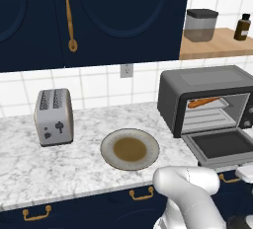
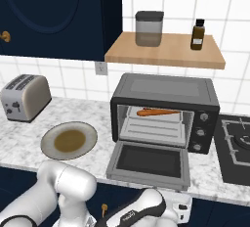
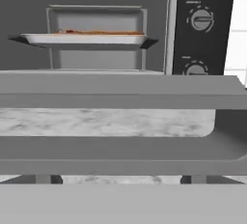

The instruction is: Pick up the kebab skewer and baguette bread, and place them inside the toaster oven. Close the toaster oven door and start by setting the timer.

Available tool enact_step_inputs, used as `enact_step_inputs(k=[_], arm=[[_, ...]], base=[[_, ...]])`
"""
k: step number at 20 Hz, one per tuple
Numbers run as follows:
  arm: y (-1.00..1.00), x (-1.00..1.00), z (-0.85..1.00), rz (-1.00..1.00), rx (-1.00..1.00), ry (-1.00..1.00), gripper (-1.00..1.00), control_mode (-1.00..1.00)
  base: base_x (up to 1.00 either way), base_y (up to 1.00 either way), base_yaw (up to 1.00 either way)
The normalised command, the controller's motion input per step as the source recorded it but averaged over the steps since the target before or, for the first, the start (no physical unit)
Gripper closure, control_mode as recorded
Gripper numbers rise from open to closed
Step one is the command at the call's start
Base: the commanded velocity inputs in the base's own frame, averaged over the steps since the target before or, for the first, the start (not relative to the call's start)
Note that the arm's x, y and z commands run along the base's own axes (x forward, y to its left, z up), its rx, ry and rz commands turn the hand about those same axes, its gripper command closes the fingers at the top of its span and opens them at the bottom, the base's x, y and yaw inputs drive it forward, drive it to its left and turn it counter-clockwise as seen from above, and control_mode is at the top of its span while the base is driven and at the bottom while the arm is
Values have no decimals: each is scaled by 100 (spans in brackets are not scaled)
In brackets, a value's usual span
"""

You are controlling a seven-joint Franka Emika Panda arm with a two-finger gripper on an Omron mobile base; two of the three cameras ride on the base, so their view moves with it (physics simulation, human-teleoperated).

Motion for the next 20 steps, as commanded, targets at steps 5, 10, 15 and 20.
enact_step_inputs(k=[5, 10, 15, 20], arm=[[0, 17, 35, 0, 3, -6, -100, -100], [3, 18, 30, 0, 2, -6, -100, -100], [9, 13, 36, 0, 2, -6, -100, -100], [14, 18, 30, 0, 1, -5, -100, -100]], base=[[0, 0, 0], [0, 0, 0], [0, 0, 0], [0, 0, 0]])
